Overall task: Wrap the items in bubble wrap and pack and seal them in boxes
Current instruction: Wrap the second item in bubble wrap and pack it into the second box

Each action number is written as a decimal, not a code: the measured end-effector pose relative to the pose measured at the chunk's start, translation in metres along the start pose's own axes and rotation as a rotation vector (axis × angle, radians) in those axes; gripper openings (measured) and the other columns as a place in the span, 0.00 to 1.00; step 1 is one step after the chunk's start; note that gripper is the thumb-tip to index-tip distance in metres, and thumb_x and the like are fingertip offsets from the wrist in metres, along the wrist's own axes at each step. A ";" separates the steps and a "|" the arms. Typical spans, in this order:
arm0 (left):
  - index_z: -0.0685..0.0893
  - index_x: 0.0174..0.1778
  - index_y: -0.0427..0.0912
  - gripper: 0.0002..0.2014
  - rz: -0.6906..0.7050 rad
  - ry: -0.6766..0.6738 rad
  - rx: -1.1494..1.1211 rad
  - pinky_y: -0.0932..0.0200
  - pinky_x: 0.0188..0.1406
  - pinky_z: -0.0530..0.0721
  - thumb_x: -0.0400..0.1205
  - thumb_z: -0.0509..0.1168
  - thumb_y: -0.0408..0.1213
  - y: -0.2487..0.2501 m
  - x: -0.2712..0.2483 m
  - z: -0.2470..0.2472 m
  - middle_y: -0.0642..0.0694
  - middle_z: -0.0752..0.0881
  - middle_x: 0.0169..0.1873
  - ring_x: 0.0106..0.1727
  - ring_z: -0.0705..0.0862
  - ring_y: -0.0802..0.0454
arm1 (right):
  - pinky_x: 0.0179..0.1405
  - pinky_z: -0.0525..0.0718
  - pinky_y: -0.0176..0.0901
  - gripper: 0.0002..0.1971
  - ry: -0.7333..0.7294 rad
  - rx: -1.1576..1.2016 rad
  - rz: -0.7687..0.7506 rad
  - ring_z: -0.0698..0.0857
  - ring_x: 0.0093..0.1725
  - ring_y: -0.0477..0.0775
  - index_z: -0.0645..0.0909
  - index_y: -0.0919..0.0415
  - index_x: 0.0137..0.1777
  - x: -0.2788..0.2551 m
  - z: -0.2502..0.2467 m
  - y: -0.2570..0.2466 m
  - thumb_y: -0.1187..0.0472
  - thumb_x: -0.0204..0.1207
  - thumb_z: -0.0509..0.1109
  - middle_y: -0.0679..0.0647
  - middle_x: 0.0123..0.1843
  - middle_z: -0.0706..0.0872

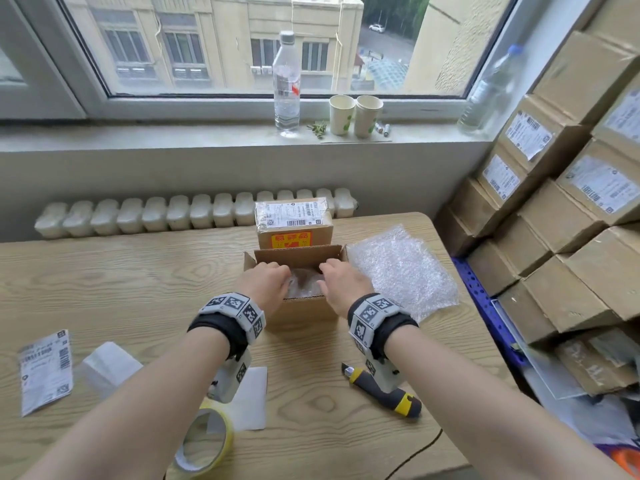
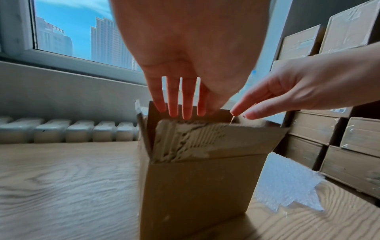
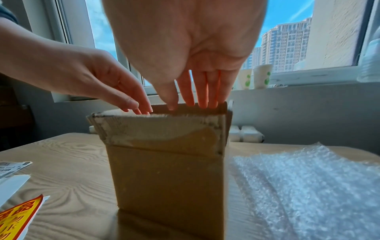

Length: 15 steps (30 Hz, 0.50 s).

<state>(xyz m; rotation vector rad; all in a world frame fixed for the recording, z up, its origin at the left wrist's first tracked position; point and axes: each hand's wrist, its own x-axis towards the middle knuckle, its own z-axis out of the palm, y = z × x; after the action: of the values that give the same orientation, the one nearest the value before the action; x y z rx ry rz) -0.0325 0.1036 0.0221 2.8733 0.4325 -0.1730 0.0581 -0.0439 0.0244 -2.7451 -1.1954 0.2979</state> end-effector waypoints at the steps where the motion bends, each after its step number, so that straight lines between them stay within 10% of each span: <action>1: 0.79 0.63 0.47 0.15 0.005 0.025 0.001 0.48 0.54 0.80 0.86 0.52 0.45 0.005 0.000 -0.006 0.49 0.82 0.58 0.61 0.78 0.47 | 0.53 0.82 0.50 0.13 0.020 -0.008 0.007 0.80 0.59 0.56 0.76 0.59 0.64 -0.003 -0.007 0.002 0.55 0.84 0.59 0.53 0.60 0.78; 15: 0.80 0.59 0.43 0.12 0.249 0.089 0.022 0.50 0.48 0.84 0.86 0.52 0.38 0.139 0.041 -0.002 0.47 0.84 0.53 0.56 0.81 0.48 | 0.59 0.80 0.52 0.19 -0.098 -0.124 0.291 0.78 0.66 0.58 0.72 0.59 0.71 -0.045 -0.041 0.121 0.53 0.84 0.59 0.56 0.67 0.76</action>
<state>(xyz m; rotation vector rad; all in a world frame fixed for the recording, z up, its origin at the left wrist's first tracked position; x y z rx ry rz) 0.0492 -0.0139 0.0471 2.9312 0.0860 -0.0074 0.1230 -0.1607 0.0464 -3.0466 -0.8578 0.4056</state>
